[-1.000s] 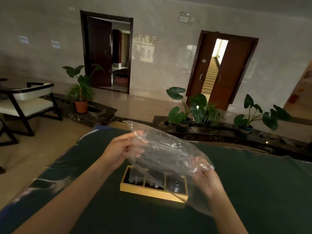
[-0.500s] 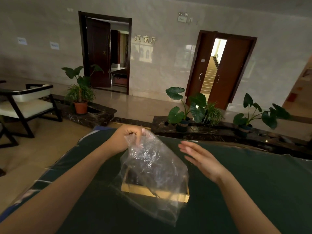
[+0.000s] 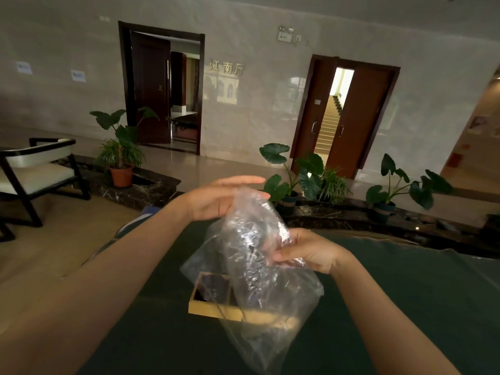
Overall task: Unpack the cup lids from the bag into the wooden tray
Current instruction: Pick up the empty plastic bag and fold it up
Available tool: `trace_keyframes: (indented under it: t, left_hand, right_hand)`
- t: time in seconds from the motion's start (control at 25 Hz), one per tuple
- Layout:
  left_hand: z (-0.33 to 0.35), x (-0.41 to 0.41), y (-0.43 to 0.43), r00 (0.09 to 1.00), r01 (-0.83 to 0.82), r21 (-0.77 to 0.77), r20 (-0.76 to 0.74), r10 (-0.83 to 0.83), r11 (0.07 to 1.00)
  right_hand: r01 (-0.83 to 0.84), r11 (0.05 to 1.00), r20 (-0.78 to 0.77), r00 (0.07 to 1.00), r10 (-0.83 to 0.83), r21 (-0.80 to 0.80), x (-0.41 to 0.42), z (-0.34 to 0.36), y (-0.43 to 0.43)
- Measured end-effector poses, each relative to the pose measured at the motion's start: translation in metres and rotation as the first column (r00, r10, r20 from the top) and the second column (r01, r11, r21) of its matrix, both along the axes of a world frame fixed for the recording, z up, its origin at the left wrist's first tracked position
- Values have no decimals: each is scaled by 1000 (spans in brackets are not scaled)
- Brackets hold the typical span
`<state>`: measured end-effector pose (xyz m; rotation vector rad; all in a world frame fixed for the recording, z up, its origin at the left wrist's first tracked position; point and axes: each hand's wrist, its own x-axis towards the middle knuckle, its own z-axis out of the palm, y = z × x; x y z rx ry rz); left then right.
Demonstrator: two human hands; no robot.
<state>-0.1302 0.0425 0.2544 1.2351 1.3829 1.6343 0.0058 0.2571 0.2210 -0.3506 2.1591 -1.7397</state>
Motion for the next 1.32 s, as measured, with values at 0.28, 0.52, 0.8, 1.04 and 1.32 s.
trace_keyframes:
  t: [0.28, 0.52, 0.8, 1.04, 1.32]
  left_hand:
    - [-68, 17, 11, 864, -35, 11, 502, 25, 999]
    - [-66, 28, 27, 933, -303, -220, 130, 336, 927]
    - [-64, 18, 19, 919, -353, -176, 119, 375, 919]
    - [-56, 18, 7, 954, -223, -125, 175, 243, 967]
    - [-69, 28, -2, 937, -154, -4, 317, 147, 988]
  right_hand:
    - [494, 809, -1, 854, -521, -318, -2, -6, 26]
    - [753, 657, -290, 621, -728, -40, -6, -17, 13]
    - [621, 759, -65, 764, -642, -195, 9, -14, 18]
    - [583, 765, -111, 771, -627, -272, 17, -14, 23]
    - [542, 690, -93, 751, -654, -479, 29, -37, 20]
